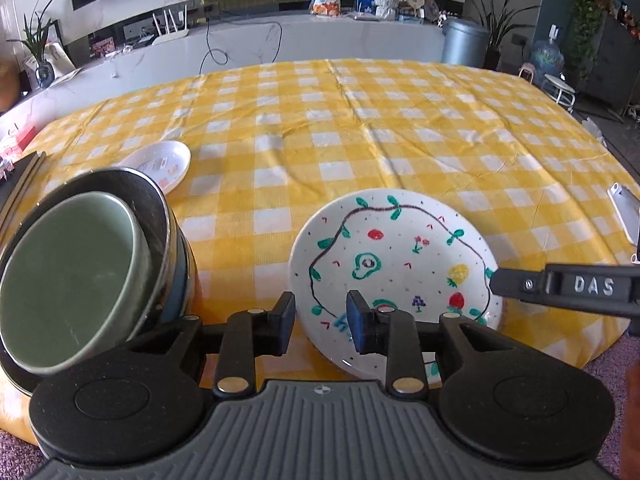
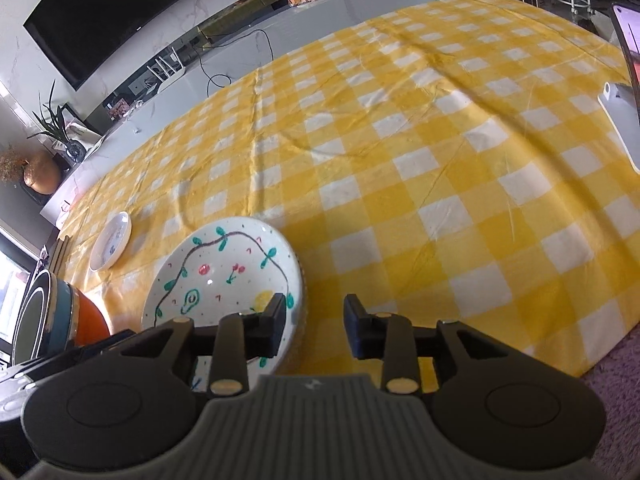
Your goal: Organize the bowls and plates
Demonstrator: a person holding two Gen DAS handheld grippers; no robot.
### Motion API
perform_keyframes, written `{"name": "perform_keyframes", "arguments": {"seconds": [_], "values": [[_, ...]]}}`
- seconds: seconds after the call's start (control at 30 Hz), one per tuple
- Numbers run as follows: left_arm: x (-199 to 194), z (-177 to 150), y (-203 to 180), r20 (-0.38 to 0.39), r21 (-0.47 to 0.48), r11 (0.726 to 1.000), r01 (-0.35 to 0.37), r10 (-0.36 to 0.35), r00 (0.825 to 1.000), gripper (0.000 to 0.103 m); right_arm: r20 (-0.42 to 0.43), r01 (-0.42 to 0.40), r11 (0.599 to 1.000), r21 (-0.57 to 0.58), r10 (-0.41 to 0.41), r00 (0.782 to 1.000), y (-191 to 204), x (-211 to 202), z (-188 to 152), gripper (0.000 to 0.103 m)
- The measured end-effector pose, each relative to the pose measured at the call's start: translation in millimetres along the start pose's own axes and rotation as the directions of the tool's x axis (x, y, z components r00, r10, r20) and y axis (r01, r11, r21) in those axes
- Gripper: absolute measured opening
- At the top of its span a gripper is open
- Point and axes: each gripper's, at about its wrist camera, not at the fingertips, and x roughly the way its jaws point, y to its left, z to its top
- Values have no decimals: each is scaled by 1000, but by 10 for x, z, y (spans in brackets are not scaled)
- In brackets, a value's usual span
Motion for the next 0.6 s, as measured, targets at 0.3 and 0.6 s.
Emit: {"name": "perform_keyframes", "arguments": {"seconds": [0.3, 0.6], "values": [[-40, -33, 55, -18, -16, 999, 39, -39, 999, 29, -37, -50, 997, 55, 52, 998, 20, 43, -62, 15], [-82, -40, 44, -25, -19, 999, 47, -47, 999, 29, 2, -5, 1000, -7, 5, 1000, 90, 27, 4, 19]]}}
